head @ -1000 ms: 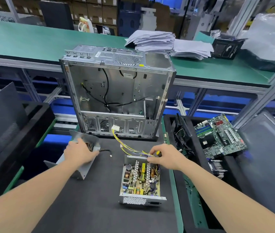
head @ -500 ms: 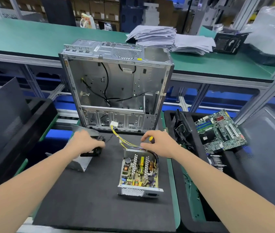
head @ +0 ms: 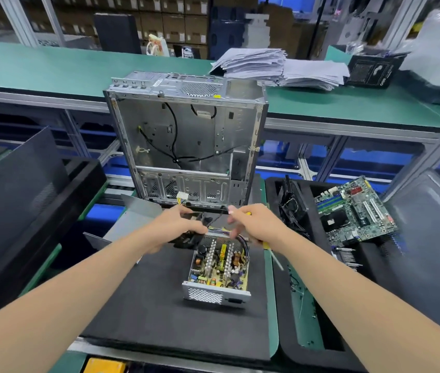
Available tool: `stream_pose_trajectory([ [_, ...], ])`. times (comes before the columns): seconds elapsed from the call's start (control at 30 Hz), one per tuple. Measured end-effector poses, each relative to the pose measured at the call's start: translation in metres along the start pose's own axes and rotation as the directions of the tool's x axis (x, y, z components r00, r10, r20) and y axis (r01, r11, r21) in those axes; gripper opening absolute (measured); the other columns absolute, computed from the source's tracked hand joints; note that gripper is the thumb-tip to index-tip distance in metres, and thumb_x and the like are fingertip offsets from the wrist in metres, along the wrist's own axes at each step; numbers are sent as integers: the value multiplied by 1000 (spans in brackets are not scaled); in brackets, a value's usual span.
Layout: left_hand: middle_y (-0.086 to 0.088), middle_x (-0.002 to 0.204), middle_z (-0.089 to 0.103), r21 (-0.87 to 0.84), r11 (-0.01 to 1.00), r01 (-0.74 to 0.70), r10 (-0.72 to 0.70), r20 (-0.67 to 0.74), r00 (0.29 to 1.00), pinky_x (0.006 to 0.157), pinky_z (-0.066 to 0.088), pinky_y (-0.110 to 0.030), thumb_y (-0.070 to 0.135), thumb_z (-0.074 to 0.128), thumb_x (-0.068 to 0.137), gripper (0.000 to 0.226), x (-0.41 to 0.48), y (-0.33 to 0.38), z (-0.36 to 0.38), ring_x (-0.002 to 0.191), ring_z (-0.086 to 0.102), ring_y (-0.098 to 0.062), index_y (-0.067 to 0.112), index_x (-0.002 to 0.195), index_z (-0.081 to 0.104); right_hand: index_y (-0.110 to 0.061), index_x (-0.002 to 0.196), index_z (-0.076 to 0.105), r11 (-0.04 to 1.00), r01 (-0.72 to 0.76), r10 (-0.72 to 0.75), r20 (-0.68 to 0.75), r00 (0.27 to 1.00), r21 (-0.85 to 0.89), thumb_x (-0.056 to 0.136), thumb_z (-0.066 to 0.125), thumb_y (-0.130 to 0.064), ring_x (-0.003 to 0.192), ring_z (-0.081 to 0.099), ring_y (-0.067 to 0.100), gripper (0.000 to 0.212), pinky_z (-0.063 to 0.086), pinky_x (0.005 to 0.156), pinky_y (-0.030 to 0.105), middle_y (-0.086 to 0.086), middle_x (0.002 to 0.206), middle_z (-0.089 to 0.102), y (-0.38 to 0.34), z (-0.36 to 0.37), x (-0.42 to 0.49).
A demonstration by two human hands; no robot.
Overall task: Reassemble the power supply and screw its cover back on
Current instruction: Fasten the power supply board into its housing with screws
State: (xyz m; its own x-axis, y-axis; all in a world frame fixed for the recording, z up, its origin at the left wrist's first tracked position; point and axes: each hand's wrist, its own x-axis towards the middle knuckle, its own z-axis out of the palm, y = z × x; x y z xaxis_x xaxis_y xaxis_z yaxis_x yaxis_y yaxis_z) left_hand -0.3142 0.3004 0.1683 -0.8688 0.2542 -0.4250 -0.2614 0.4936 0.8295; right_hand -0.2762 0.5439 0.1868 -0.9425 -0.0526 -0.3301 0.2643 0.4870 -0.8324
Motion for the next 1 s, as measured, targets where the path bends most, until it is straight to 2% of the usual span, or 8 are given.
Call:
stream_pose_trajectory([
  [0.1, -4, 80, 68, -398, 916, 48, -39, 31, 999, 65, 55, -34, 44, 84, 52, 52, 0, -12, 6, 69, 65, -26, 15, 91, 66, -15, 82, 78, 971, -46, 26, -86, 996, -233, 102, 58, -35, 36, 44, 6, 35, 41, 43, 20, 1, 71, 78, 10, -10, -3],
  [0.2, -22, 85, 68, -638, 765, 87, -155, -50, 987, 58, 60, -38, 44, 75, 62, 53, 5, -35, 13, 66, 67, -37, 9, 99, 63, -11, 80, 80, 918, -122, 100, -79, 992, -376, 97, 60, -25, 36, 47, 4, 30, 42, 43, 20, 1, 70, 78, 19, -11, -9],
  [0.27, -26, 91, 71, -658, 744, 119, -208, -59, 976, 64, 63, -40, 50, 71, 63, 59, 8, -50, 19, 73, 71, -40, 10, 106, 63, -9, 81, 81, 889, -153, 140, -60, 988, -432, 95, 61, -23, 43, 52, 11, 29, 45, 45, 21, 2, 71, 78, 23, -6, -13],
  [0.43, -12, 81, 76, -680, 721, 136, -282, -109, 953, 93, 55, -48, 61, 62, 68, 60, 17, -74, 31, 91, 72, -33, 17, 107, 65, -3, 84, 79, 846, -189, 202, -28, 979, -499, 96, 63, -30, 58, 62, 22, 34, 57, 59, 32, 4, 72, 78, 25, 16, -13],
  [0.6, -17, 79, 72, -744, 657, 122, -273, -83, 958, 92, 59, -49, 53, 59, 86, 46, 22, -83, 29, 92, 70, -36, 12, 105, 63, -12, 75, 48, 752, -206, 168, -120, 978, -626, 96, 63, -42, 53, 55, 18, 40, 41, 47, 25, 3, 70, 63, 23, 45, -7],
  [0.77, -20, 86, 71, -759, 631, 160, -244, 1, 970, 92, 59, -55, 52, 58, 89, 46, 25, -85, 30, 96, 69, -37, 9, 104, 65, -16, 72, 46, 665, -225, 137, -180, 974, -712, 92, 65, -45, 60, 57, 21, 40, 37, 45, 27, 1, 70, 55, 24, 67, -7],
  [0.93, -17, 84, 71, -760, 627, 170, -230, 28, 973, 96, 56, -60, 52, 58, 91, 45, 32, -88, 27, 102, 71, -40, 9, 100, 66, -12, 114, 46, 696, -260, 145, -223, 964, -669, 90, 70, -43, 87, 61, 28, 46, 46, 65, 35, 3, 94, 58, 29, 84, -10],
  [1.0, -17, 85, 71, -757, 630, 173, -220, 39, 975, 97, 55, -62, 53, 57, 91, 45, 34, -88, 26, 101, 71, -40, 9, 97, 67, -11, 111, 44, 733, -268, 140, -247, 959, -625, 90, 70, -35, 87, 63, 28, 41, 48, 64, 35, 3, 93, 60, 30, 88, -9],
])
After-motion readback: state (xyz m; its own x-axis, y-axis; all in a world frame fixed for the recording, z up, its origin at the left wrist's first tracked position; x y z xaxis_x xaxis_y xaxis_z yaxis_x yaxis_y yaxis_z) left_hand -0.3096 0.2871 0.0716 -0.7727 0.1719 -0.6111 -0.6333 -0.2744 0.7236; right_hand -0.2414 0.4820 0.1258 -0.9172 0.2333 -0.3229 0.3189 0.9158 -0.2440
